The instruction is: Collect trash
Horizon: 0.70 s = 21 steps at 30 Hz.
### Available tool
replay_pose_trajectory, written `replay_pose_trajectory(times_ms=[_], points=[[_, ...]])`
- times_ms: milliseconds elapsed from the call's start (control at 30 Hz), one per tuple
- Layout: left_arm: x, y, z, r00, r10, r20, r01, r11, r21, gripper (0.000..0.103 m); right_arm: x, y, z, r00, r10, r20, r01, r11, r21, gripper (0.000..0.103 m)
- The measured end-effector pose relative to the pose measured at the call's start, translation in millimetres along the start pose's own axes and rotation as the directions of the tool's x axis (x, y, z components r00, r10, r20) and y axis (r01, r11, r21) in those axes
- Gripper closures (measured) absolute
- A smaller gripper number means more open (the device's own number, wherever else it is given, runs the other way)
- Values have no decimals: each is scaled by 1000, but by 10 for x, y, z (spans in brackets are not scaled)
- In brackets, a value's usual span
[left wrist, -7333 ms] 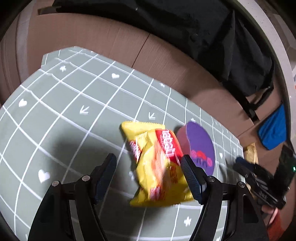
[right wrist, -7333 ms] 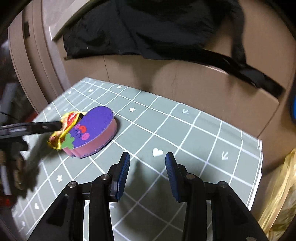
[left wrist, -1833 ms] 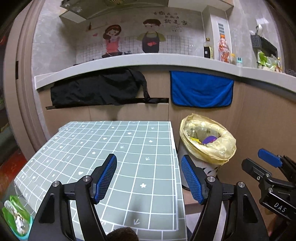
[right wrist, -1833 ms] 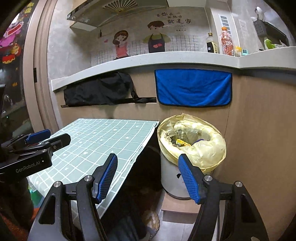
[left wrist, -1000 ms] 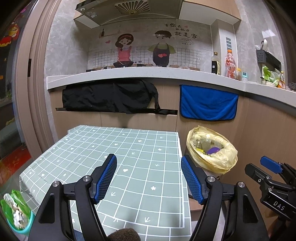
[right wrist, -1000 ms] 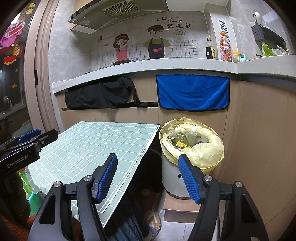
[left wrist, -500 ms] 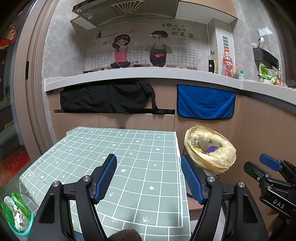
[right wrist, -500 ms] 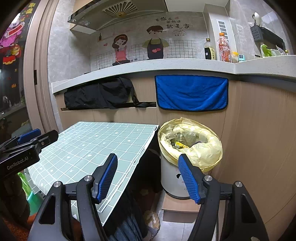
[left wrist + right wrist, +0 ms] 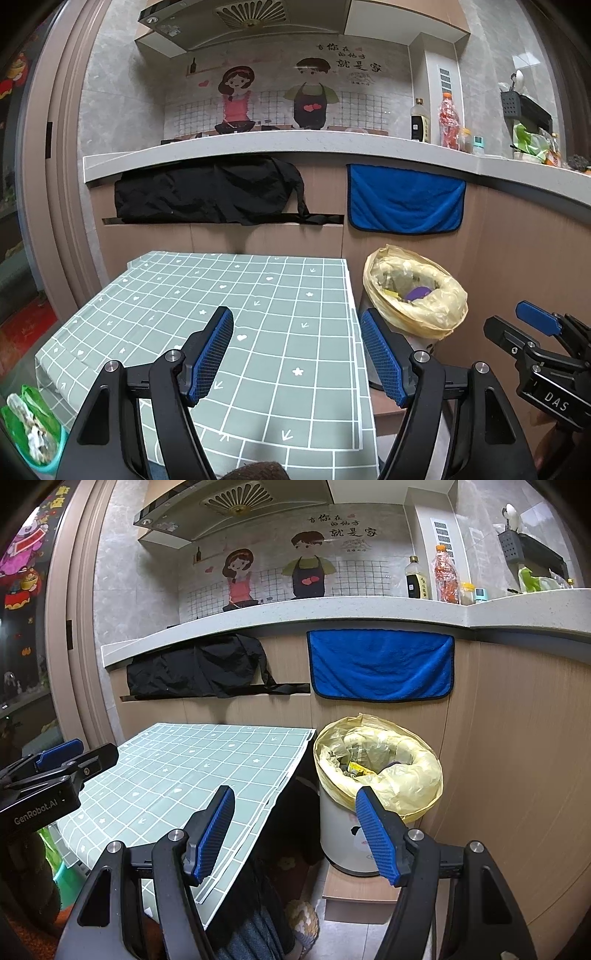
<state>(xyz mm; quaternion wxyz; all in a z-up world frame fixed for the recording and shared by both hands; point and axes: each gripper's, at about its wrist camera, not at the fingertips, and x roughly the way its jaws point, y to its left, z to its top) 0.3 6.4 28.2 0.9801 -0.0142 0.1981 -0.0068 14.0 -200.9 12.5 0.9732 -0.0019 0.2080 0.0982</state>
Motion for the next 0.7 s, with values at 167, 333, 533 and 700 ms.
replay_pose_trajectory(times_ms=[167,333,533,700], points=[[17,8,-3,1000,-13,-7,13,1000,4,31,-22,-4,0,1000,-9,11,9,1000,-3,37],[22,8,1,1000,-24,-5,24,1000,13,31,-2,-33,6,1000,-8,8,8,1000,5,37],[50,-3,-5,999,-43,-17,44,999,25,31,1,-30,8,1000,-15,9,15,1000,1,37],[110,40,20,998,-53,-26,53,998,19,31,22,-36,7,1000,-20,1,20,1000,4,37]])
